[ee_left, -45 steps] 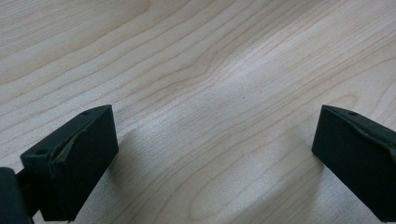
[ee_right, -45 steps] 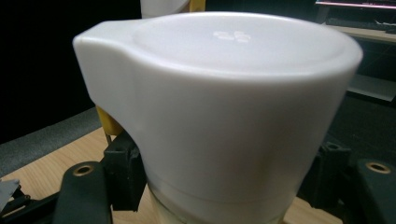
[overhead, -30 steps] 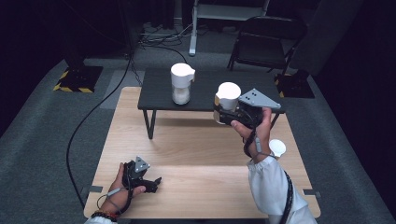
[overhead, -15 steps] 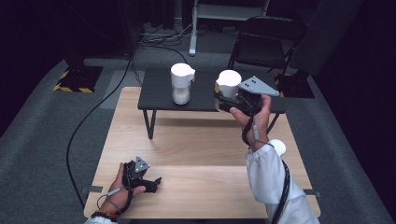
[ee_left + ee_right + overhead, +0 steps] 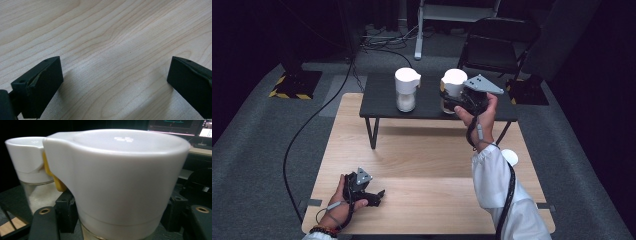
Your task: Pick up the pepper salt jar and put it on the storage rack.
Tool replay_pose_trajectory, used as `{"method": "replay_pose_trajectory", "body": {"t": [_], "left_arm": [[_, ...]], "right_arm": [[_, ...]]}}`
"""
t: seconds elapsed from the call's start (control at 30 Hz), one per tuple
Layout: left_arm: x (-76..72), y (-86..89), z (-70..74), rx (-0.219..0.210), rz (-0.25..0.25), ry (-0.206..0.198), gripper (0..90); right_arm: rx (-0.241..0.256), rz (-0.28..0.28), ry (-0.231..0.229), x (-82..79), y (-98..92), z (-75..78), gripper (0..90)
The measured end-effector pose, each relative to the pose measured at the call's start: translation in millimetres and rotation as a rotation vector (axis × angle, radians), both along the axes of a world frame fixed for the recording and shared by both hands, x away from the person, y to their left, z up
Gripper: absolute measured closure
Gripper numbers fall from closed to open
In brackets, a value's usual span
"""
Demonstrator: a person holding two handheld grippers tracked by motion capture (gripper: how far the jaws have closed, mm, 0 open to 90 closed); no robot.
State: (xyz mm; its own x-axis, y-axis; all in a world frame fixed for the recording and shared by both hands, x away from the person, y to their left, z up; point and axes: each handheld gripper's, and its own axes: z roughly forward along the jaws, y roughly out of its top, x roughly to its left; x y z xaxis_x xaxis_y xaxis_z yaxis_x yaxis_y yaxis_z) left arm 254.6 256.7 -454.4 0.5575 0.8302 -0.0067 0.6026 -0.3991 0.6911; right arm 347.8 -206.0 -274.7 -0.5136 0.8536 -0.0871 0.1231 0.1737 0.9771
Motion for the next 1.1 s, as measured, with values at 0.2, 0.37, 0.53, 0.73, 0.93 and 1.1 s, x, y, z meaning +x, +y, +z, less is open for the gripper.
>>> {"method": "replay_pose_trajectory", "body": {"t": [0.2, 0.37, 0.53, 0.73, 0.93, 1.1], "left_arm": [[0.0, 0.0, 0.0, 0.000, 0.000, 0.000, 0.1], [0.0, 0.0, 0.0, 0.000, 0.000, 0.000, 0.1], [0.0, 0.0, -0.1, 0.000, 0.000, -0.001, 0.1], [0.0, 0.0, -0.1, 0.000, 0.000, 0.000, 0.1], [-0.1, 0.0, -0.1, 0.000, 0.000, -0.001, 0.1], [-0.1, 0.0, -0.1, 0.000, 0.000, -0.001, 0.1]], "right_arm": [[-0.003, -0.019, 0.015, 10.1, 1.8, -6.0, 30.0], [0.004, -0.032, 0.028, 17.1, 1.3, -8.6, 30.0], [0.012, -0.044, 0.035, 22.3, 1.0, -11.6, 30.0], [0.007, -0.050, 0.037, 26.9, 2.2, -15.6, 30.0], [0.016, -0.044, 0.036, 28.1, 0.3, -17.1, 30.0], [0.026, -0.044, 0.046, 28.9, -1.5, -16.5, 29.8]]}}
